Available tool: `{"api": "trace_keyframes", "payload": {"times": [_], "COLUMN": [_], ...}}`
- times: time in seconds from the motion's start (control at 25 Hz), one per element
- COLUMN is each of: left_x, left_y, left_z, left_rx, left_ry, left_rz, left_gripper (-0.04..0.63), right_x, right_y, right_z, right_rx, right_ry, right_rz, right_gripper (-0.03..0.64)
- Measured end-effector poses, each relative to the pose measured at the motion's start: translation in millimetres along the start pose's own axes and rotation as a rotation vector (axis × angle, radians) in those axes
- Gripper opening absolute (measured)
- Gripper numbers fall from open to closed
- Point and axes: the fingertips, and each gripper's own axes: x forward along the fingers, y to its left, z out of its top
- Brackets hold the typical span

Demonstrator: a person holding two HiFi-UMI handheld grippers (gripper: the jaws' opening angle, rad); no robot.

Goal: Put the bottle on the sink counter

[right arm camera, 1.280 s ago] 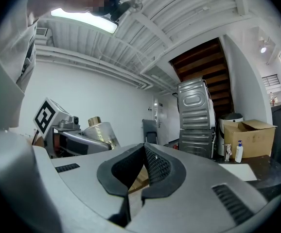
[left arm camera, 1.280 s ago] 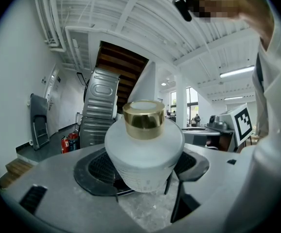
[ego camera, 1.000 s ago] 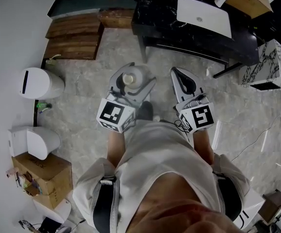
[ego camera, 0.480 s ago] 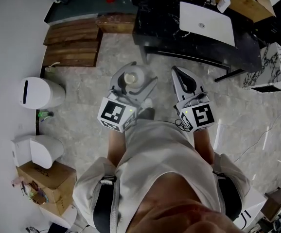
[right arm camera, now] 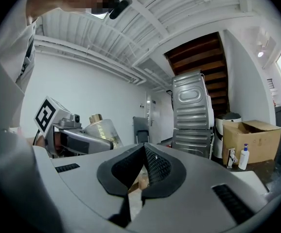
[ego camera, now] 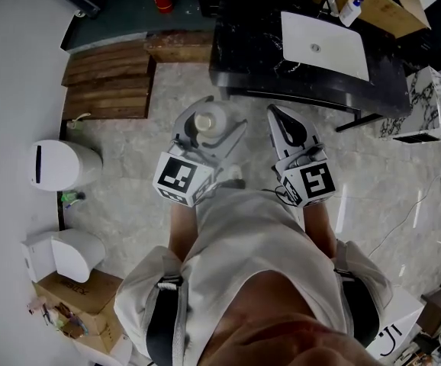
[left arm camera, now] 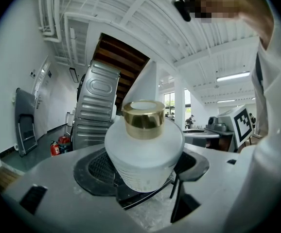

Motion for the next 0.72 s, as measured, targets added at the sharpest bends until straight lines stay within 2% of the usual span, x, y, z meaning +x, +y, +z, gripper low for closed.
{"api": "trace_keyframes", "payload": {"times": [0.72], "left_x": [32.4], "left_y": [54.7], "left_z": [0.8], "left_rx": [-0.001], "left_ry": [0.007], "left_rz": [-0.066], "left_gripper": [0.331], "right_x": [56.0], "right_y": [-14.6], "right_z": [-5.4], "right_rx": [-0.006], "right_ry": [0.024], "right_rz": [-0.051], "right_gripper": [-0.002]}}
